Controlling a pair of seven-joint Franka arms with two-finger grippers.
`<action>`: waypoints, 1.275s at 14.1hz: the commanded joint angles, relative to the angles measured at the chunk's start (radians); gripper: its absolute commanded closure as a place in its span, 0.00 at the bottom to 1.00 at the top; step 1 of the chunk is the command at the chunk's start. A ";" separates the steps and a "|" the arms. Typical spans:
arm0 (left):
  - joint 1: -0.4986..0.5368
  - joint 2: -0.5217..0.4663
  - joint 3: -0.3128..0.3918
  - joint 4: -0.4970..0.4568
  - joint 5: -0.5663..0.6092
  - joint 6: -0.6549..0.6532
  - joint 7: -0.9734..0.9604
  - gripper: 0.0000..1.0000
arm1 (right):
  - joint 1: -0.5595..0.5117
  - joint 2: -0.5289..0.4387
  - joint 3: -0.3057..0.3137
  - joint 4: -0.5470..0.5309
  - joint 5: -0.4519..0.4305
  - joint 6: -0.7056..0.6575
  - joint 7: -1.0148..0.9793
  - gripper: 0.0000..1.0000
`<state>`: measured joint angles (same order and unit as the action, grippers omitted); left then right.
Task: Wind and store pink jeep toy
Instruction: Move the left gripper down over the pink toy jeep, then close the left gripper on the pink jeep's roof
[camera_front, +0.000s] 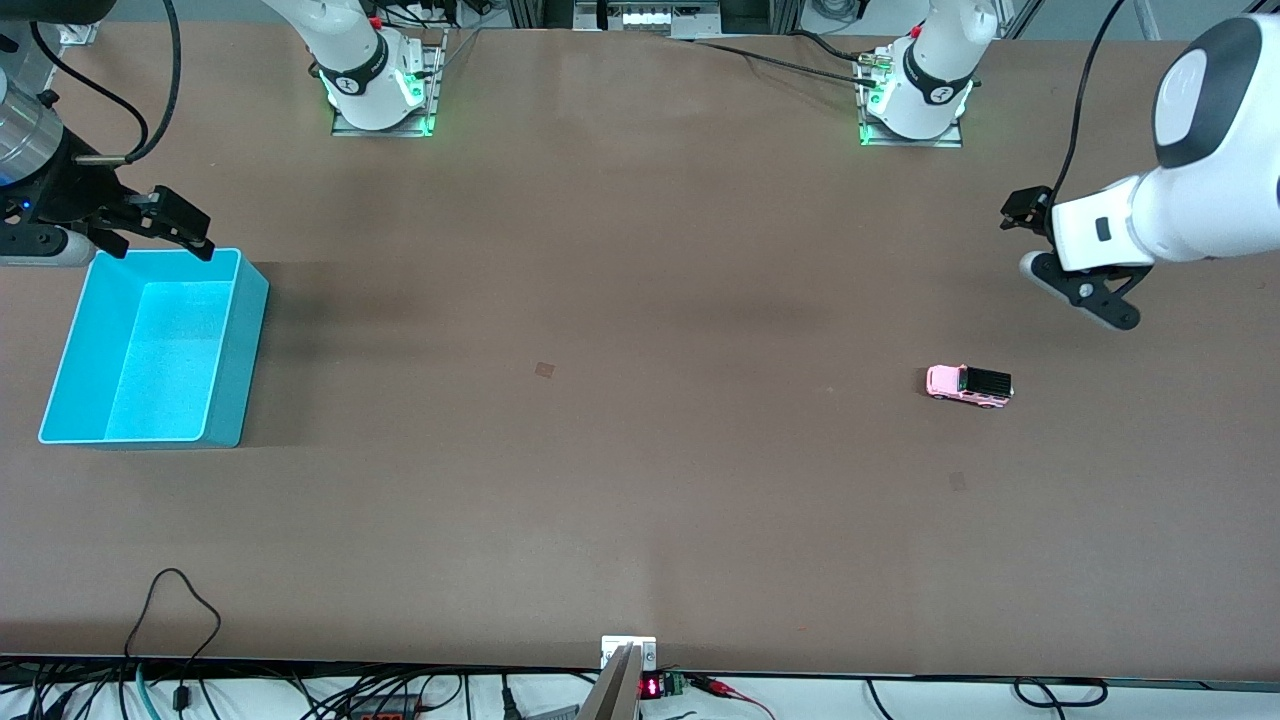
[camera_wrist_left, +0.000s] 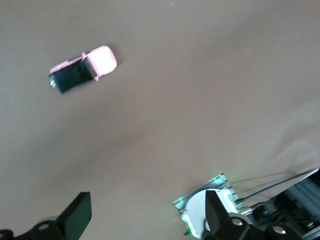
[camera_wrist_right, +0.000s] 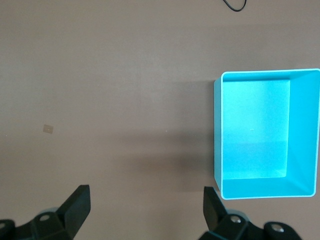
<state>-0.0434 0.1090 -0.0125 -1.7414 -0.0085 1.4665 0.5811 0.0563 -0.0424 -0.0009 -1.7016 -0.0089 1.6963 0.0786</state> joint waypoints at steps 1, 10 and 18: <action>0.019 0.024 0.002 -0.052 0.033 0.095 0.200 0.00 | -0.003 -0.016 -0.002 -0.010 0.004 -0.006 -0.016 0.00; 0.040 0.190 0.002 -0.285 0.110 0.736 0.837 0.00 | -0.003 -0.016 -0.002 -0.010 0.006 -0.006 -0.017 0.00; 0.096 0.284 0.003 -0.412 0.110 1.066 0.968 0.00 | -0.003 -0.016 -0.011 -0.010 0.006 -0.006 -0.031 0.00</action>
<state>0.0358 0.3772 -0.0063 -2.1509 0.0793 2.4982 1.5251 0.0560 -0.0424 -0.0058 -1.7016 -0.0089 1.6963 0.0680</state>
